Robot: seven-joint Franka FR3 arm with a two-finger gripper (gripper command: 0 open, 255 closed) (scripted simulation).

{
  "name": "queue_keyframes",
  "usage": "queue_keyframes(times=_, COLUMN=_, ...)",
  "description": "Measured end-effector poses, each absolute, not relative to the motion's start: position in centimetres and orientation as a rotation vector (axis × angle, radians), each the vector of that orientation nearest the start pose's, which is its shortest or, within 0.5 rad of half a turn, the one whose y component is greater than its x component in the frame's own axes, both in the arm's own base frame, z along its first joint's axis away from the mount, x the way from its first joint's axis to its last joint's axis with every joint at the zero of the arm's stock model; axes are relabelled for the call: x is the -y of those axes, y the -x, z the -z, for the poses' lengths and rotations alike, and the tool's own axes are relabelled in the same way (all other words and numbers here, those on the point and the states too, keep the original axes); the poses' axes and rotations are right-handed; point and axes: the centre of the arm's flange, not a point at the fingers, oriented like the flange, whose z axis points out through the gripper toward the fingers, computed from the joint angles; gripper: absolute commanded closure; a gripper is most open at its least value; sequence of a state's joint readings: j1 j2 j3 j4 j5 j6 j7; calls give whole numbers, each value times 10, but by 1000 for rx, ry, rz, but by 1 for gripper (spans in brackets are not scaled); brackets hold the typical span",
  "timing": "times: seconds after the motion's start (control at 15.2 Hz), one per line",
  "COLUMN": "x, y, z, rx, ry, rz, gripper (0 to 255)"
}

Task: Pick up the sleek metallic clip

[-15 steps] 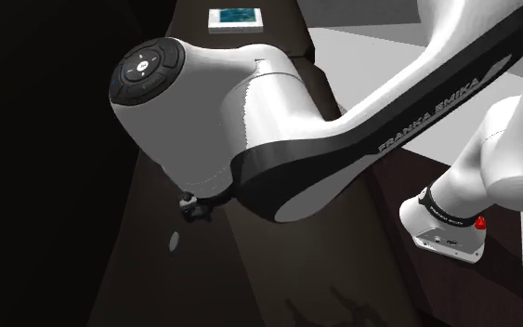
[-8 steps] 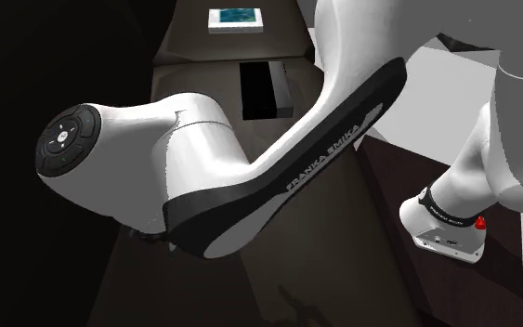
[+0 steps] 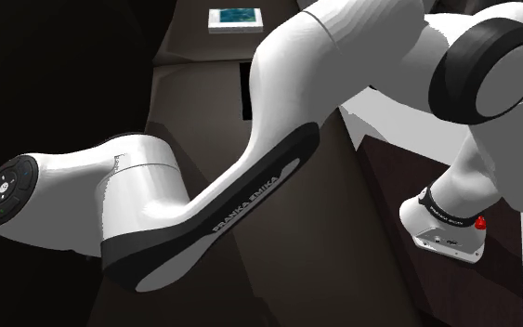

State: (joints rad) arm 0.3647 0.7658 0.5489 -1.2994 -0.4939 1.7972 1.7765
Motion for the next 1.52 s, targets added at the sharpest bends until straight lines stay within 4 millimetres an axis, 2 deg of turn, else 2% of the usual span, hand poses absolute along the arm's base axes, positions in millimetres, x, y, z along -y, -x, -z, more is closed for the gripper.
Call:
queue_keyframes(times=0.4, x=-481, y=-538, z=-285, rx=-1311, ry=3046, rz=89, gripper=0)
queue_keyframes(times=0.46, x=-481, y=-539, z=-284, rx=-1311, ry=3046, rz=89, gripper=255)
queue_keyframes(times=1.19, x=-481, y=-540, z=-287, rx=-1310, ry=3041, rz=93, gripper=255)
queue_keyframes(times=1.52, x=-481, y=-539, z=-308, rx=-1310, ry=3045, rz=90, gripper=255)
